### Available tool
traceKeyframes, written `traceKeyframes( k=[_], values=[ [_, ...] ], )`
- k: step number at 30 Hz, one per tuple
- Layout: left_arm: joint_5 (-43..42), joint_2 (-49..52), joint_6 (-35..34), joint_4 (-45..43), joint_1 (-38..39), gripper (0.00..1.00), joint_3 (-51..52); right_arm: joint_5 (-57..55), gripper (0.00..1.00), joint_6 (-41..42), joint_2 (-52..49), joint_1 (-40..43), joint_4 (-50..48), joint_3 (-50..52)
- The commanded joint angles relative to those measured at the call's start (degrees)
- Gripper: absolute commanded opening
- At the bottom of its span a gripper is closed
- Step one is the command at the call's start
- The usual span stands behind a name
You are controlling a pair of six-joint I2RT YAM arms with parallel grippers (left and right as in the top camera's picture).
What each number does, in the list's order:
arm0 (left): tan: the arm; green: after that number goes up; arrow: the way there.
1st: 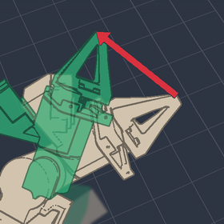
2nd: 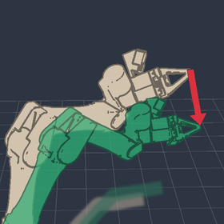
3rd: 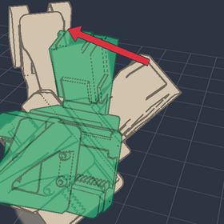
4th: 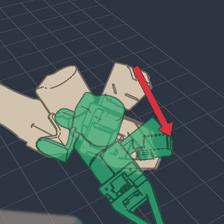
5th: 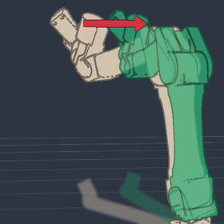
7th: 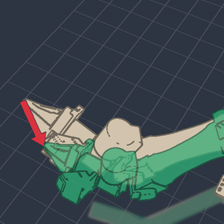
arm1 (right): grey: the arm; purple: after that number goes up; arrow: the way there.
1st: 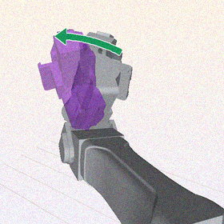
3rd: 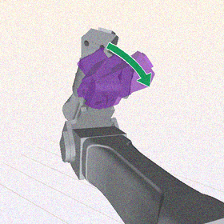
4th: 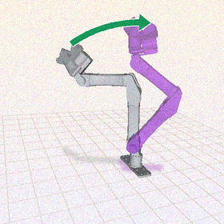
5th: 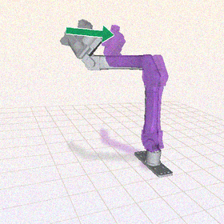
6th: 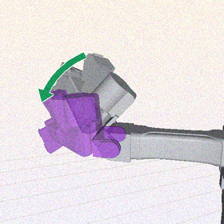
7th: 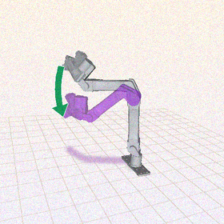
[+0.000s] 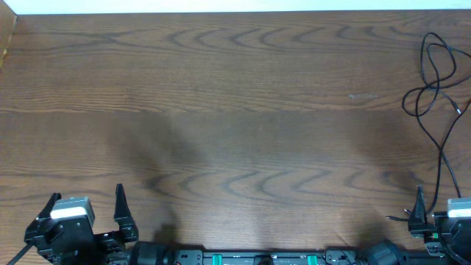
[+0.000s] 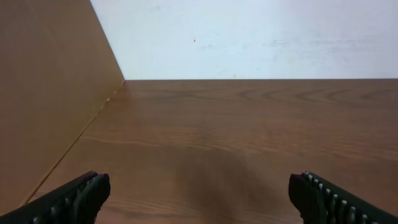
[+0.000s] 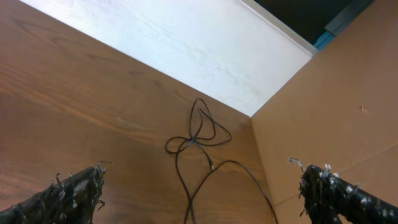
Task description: Untangle cables
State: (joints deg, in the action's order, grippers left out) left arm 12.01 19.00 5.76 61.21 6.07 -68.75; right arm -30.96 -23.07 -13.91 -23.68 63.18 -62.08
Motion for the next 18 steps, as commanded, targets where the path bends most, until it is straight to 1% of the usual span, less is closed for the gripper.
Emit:
traceKeyframes(
  k=[1,5,6,8,10,18],
  values=[
    [0.68,-0.42,-0.74,-0.15,0.11,0.97,0.09,0.28,0.99,-0.57,-0.15,0.44,0.13,-0.02],
    [0.37,-0.39,-0.76,-0.44,0.11,0.97,0.09,0.28,0.99,-0.57,-0.15,0.44,0.13,-0.02],
    [-0.76,-0.39,-0.74,-0.55,0.11,0.97,0.09,0.28,0.99,-0.57,-0.15,0.44,0.13,-0.02],
    [-5.18,-0.39,-0.74,-1.27,0.11,0.98,0.09,0.28,0.99,-0.57,-0.15,0.44,0.13,-0.02],
    [-11.76,-0.37,-0.74,-2.82,0.11,0.97,0.28,0.28,0.99,-0.57,-0.15,0.44,0.13,-0.02],
    [-28.81,0.04,-0.76,-7.98,0.11,0.97,2.82,0.28,0.99,-0.57,-0.15,0.44,0.13,-0.02]
  ],
)
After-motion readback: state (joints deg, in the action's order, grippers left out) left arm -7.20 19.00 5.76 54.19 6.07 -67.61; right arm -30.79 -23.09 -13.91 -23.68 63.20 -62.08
